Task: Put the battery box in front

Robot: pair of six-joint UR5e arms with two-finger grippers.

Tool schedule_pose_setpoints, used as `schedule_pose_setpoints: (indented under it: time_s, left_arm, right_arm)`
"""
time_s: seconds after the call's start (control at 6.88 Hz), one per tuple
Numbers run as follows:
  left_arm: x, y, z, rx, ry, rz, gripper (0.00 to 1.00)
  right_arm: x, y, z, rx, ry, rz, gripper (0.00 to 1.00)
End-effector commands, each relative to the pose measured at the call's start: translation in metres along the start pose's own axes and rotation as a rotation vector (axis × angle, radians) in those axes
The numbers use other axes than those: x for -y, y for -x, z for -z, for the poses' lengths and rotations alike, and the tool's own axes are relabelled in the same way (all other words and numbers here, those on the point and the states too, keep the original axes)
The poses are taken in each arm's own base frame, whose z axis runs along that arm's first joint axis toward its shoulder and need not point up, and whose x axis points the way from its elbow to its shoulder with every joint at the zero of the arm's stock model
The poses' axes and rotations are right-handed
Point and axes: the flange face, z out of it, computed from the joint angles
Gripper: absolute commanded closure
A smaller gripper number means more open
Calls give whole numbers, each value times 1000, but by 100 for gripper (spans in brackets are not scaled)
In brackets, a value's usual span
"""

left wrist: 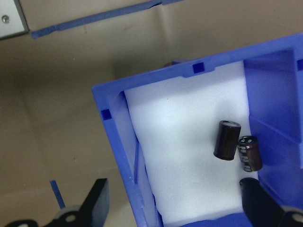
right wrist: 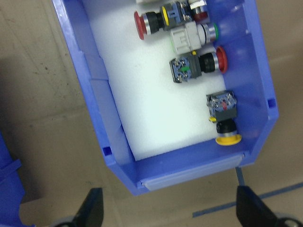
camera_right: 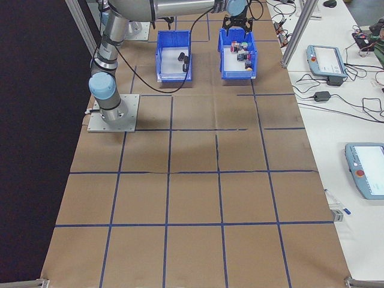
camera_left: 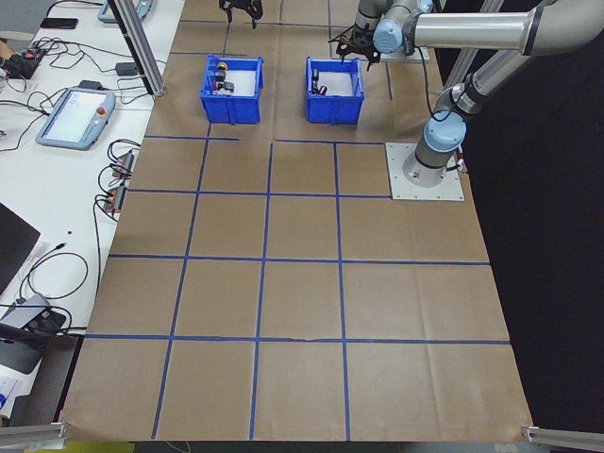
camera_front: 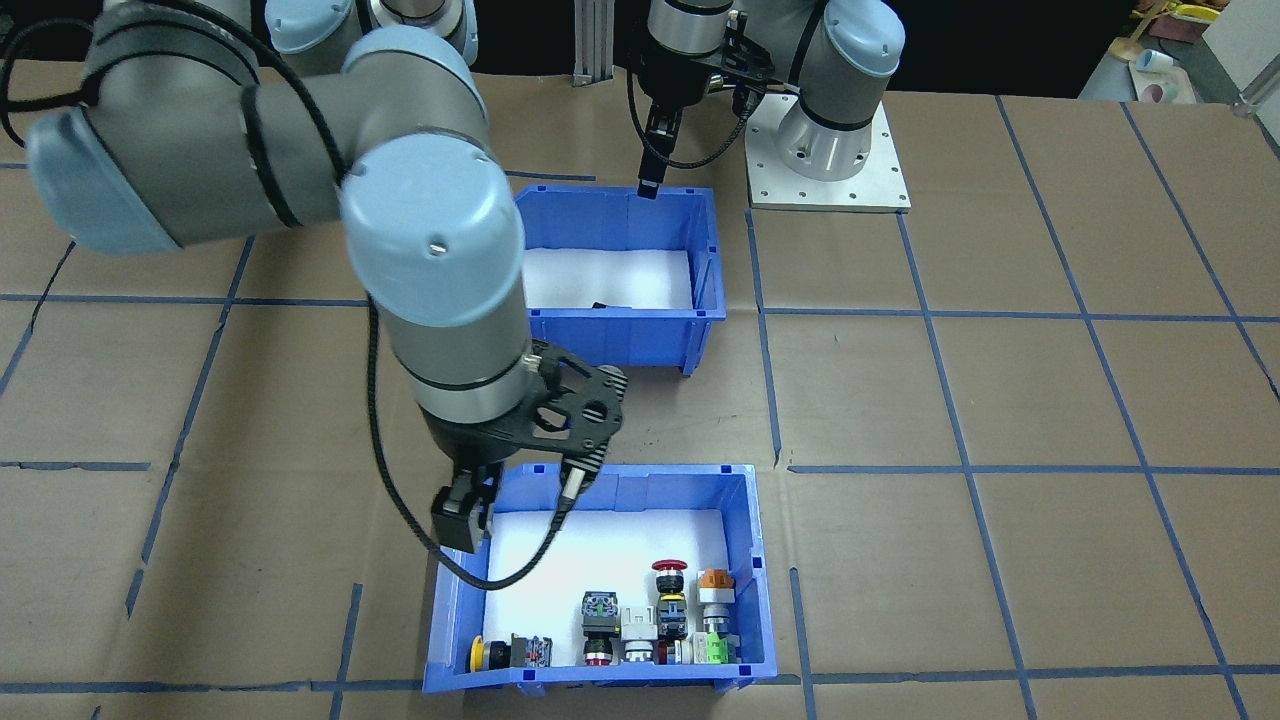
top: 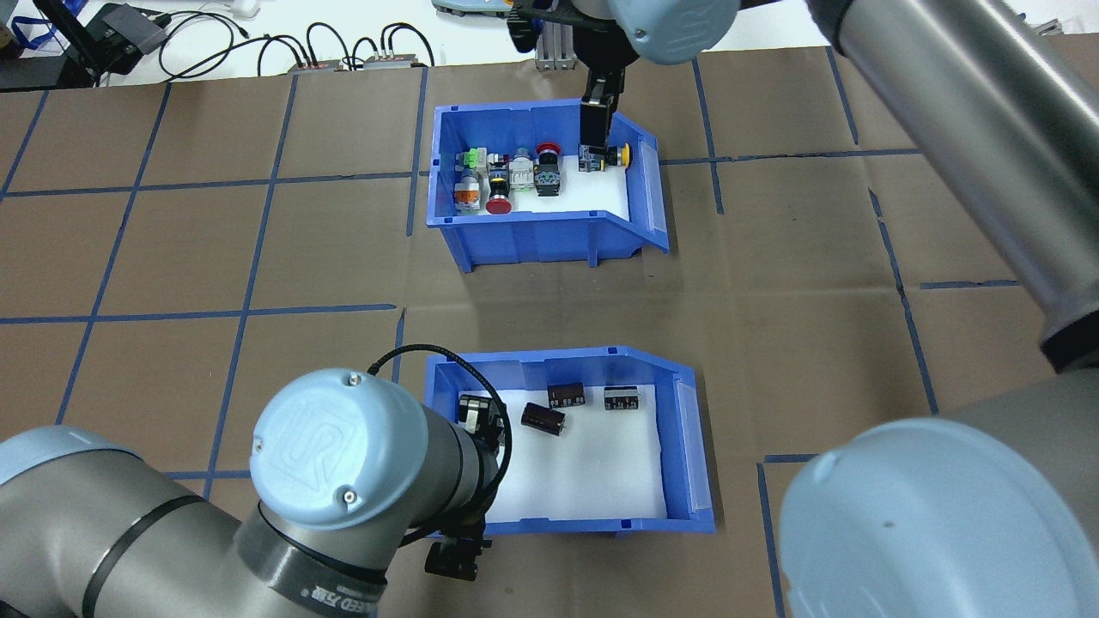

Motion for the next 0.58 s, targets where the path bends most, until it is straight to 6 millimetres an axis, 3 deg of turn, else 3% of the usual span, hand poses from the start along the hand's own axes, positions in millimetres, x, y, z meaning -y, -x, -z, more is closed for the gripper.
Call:
schedule_pose_setpoints:
  time_s: [0.0,0.29,0.44]
  left_arm:
    - [-7,16,-33,6,37,48,1]
    - [-3,21,-60,-39,55,49,2]
    - [-2,23,-66,-19,50,49,2]
  right_arm:
    - [41,18,-23,27,2,157,0]
    - [80,50,-44,46,18,243,0]
    - [91,54,-60,49,30,245,0]
